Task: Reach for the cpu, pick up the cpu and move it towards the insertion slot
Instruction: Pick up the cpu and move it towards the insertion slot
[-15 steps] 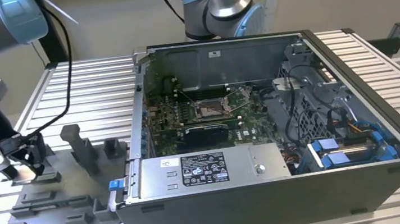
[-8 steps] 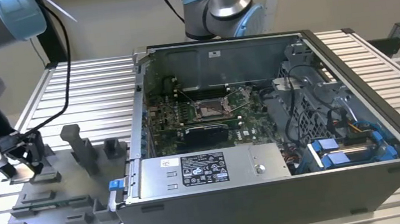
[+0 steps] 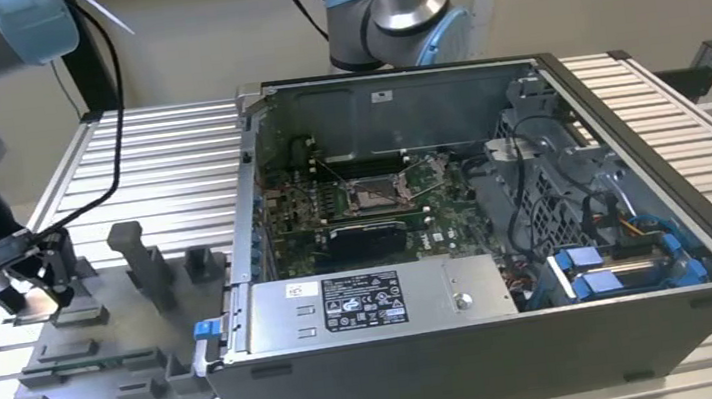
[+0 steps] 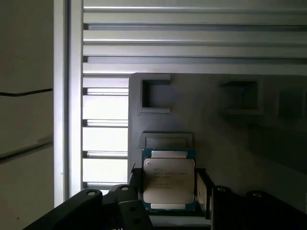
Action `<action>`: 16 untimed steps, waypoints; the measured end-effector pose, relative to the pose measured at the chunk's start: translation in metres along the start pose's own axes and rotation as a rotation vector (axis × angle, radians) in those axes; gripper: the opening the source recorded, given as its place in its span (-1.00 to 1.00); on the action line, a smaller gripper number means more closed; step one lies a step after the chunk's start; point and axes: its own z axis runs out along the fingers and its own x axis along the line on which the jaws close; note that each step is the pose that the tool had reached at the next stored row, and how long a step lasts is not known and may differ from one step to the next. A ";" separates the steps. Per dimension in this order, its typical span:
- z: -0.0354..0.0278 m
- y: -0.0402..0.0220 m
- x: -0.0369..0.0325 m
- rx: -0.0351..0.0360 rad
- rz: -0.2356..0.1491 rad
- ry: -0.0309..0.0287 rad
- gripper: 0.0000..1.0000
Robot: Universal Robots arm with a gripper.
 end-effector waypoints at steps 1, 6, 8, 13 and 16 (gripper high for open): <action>-0.0007 0.0000 0.0000 0.0001 0.000 0.0000 -1.00; -0.0041 0.0001 0.0000 0.0001 0.000 0.0001 -1.00; -0.0053 0.0001 -0.0001 0.0000 0.000 0.0000 -1.00; -0.0091 0.0003 -0.0001 0.0000 0.000 0.0001 -1.00; -0.0112 0.0005 0.0000 0.0000 0.000 0.0000 -1.00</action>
